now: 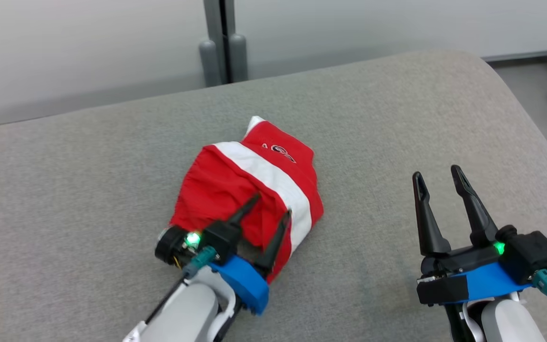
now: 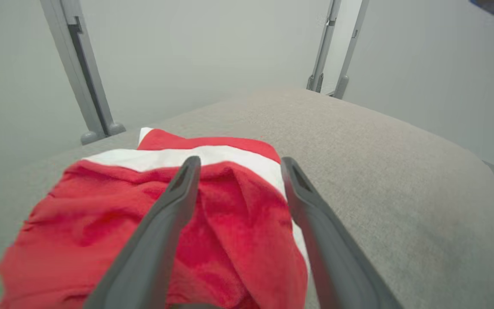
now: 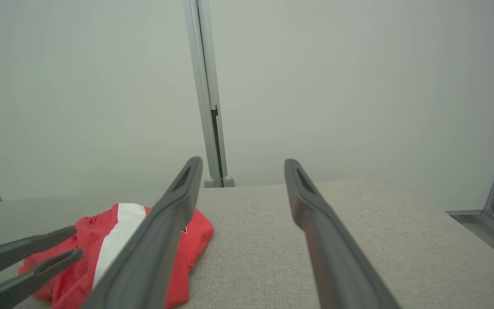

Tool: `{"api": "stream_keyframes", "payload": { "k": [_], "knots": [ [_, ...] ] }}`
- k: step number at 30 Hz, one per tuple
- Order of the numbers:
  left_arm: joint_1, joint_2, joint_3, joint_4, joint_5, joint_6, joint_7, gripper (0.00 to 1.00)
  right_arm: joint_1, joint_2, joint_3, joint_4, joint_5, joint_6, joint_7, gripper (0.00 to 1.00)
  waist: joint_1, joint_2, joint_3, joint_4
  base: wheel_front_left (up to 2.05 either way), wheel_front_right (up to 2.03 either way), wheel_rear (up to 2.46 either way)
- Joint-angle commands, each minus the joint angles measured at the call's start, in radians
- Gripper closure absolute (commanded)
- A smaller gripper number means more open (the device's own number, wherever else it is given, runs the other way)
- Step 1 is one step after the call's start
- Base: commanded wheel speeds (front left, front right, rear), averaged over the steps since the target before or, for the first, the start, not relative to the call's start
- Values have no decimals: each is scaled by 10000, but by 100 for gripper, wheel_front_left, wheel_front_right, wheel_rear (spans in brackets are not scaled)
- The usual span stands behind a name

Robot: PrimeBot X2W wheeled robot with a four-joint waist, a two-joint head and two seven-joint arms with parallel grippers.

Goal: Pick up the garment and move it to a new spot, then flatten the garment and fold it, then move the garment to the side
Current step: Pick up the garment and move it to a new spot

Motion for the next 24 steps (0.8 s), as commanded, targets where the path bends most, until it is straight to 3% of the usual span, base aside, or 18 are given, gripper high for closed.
{"api": "stream_keyframes", "payload": {
  "k": [1,12,13,24],
  "knots": [
    [-109,77,379,-408,19,166,-54,0,159,-45,-13,70,-64,1,-35,0,1,0,-120,122,0,0,0],
    [1136,928,3290,-2764,685,937,-51,0,512,-47,-162,355,-294,1,-35,0,1,0,-614,1062,0,0,0],
    [1461,1040,3893,-3146,826,1012,-51,0,566,-45,-192,443,-334,1,-35,0,1,0,-672,1263,0,0,0],
    [3203,926,6194,-4017,1551,978,-52,0,823,-48,-523,974,-485,3,-35,0,1,0,-997,2091,0,0,0]
  ]
}}
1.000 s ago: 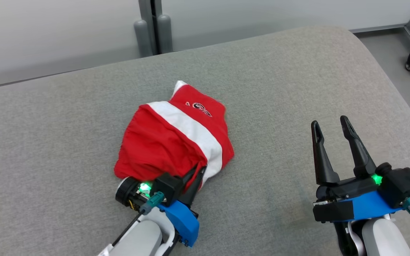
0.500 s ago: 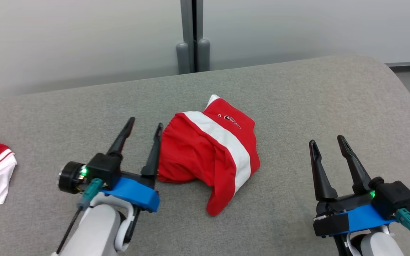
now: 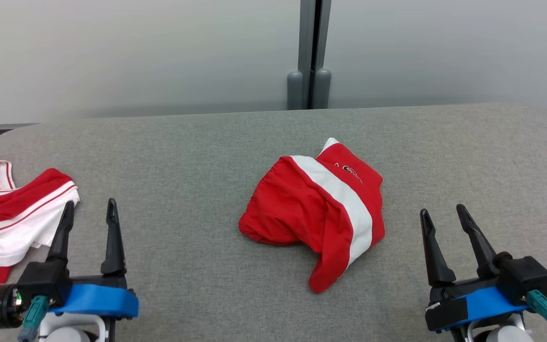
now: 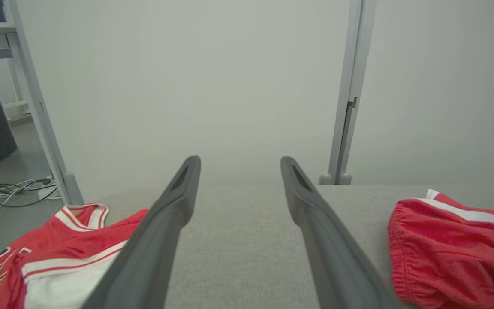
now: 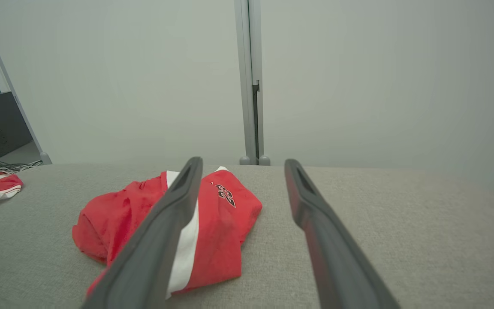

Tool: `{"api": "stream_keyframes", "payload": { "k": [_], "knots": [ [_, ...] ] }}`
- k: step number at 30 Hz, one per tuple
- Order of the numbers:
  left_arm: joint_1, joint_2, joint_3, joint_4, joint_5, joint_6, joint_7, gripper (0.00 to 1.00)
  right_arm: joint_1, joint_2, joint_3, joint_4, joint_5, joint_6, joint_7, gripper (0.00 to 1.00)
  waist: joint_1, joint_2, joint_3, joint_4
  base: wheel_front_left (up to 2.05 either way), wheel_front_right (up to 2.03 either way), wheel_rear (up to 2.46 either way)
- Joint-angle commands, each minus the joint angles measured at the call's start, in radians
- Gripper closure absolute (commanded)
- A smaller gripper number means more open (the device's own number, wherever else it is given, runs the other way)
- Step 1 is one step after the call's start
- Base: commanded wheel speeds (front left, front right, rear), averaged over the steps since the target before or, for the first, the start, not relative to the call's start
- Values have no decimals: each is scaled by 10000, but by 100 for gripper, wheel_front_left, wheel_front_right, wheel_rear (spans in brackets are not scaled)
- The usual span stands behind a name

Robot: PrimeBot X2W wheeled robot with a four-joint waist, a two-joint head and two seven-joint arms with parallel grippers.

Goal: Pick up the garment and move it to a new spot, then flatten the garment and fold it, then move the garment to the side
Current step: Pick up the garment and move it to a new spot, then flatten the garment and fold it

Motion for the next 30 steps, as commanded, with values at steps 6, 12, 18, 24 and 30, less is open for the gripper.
{"api": "stream_keyframes", "payload": {
  "k": [6,12,18,24,30],
  "knots": [
    [741,-424,776,-216,335,-414,-26,0,346,-51,-160,320,-149,1,-35,0,0,1,-159,342,0,0,0],
    [1199,-888,1281,-226,699,-675,-26,0,624,-53,-285,639,-206,1,-35,0,0,1,-384,538,0,0,0],
    [1509,-1145,1580,-244,941,-862,-26,0,837,-53,-321,903,-246,1,-35,0,0,1,-494,563,0,0,0],
    [1579,-1256,1634,-133,1079,-1004,-26,0,913,-53,-323,1043,-180,1,-35,0,0,1,-619,586,0,0,0],
    [1545,-1300,1586,-65,1180,-1071,-27,0,860,-53,-287,1092,-164,1,-35,0,0,1,-666,560,0,0,0]
  ]
}}
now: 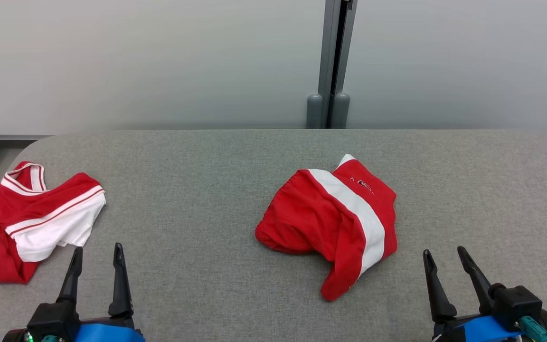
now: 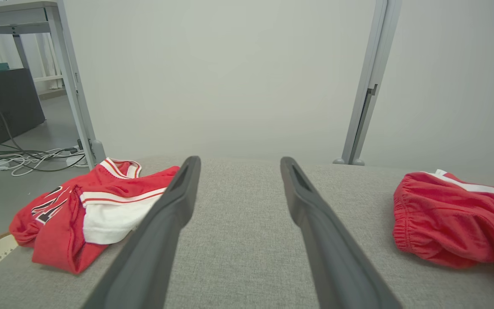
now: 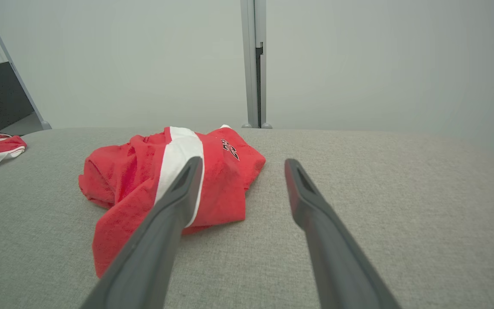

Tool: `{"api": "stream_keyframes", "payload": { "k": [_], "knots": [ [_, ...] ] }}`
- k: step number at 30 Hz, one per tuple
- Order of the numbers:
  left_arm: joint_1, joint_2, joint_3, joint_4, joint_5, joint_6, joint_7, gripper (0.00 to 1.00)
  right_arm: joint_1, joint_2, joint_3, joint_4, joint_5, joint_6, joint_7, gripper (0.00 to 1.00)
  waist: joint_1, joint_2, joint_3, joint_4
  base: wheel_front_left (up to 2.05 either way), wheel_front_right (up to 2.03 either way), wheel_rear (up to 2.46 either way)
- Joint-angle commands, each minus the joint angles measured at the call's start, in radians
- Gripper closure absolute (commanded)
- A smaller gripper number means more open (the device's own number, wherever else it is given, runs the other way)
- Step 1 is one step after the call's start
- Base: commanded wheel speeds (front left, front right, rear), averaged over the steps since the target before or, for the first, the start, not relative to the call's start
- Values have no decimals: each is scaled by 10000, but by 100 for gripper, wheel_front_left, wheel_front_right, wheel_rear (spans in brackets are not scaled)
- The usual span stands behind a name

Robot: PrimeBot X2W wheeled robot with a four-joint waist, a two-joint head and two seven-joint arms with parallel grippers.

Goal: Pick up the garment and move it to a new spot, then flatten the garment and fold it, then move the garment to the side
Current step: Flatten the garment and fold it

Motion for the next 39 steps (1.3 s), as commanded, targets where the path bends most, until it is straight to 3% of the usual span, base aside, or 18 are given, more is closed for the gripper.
{"api": "stream_keyframes", "payload": {
  "k": [1,28,35,39],
  "knots": [
    [31,1,9,56,74,-47,-27,0,56,-51,-11,22,31,1,-35,0,0,-1,-3,-5,0,0,0],
    [-131,46,140,413,31,-70,-27,0,-310,-49,162,106,41,1,-35,0,0,-1,-15,-75,0,0,0],
    [-283,40,96,399,34,-71,-27,0,-1832,-48,1071,281,-345,1,-35,0,0,-1,153,13,0,0,0],
    [-405,28,6,320,37,-71,-27,0,-3361,-56,1605,1233,-764,1,-33,0,0,-1,369,198,0,0,0]
  ]
}}
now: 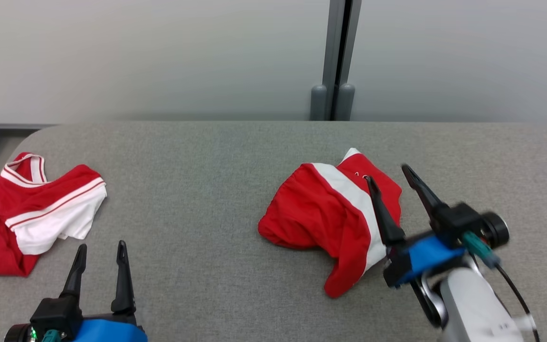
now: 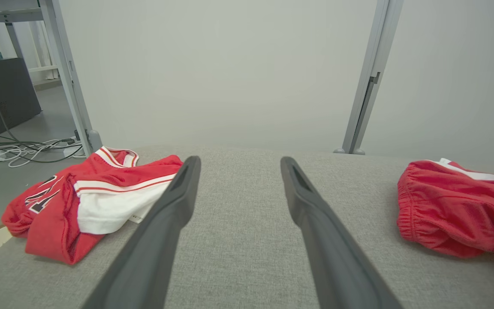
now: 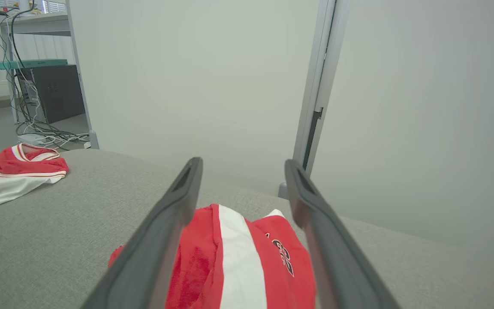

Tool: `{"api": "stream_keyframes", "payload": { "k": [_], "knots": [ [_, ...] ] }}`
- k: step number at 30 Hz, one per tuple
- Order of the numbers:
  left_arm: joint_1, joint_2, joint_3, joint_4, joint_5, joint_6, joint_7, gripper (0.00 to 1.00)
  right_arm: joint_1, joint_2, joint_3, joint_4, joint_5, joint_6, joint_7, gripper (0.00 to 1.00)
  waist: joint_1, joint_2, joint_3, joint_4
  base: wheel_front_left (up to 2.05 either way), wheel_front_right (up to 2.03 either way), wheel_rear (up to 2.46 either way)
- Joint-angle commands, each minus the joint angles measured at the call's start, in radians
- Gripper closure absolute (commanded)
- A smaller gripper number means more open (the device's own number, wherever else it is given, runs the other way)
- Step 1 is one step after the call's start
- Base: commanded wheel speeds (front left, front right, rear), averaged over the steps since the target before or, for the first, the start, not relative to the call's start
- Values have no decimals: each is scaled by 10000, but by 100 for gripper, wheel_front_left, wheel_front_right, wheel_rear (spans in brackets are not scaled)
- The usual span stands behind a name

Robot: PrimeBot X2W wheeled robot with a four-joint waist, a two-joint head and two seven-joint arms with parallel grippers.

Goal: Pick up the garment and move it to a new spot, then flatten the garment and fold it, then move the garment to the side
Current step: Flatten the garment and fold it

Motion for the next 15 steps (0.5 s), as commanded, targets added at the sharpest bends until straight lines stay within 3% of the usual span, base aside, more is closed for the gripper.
{"api": "stream_keyframes", "payload": {
  "k": [1,8,15],
  "knots": [
    [-282,27,-46,-75,-20,-10,-27,0,-793,-57,188,563,-220,1,-33,0,0,-1,224,160,0,0,0],
    [-802,-12,-191,-292,-85,-10,-27,0,-4109,-58,837,3538,-608,1,857,0,0,-1,1063,657,0,0,0],
    [-1329,-82,-436,-357,-236,-11,-27,0,-6222,-221,1258,6405,-537,1,1724,0,0,-1,1809,1189,0,0,0]
  ]
}}
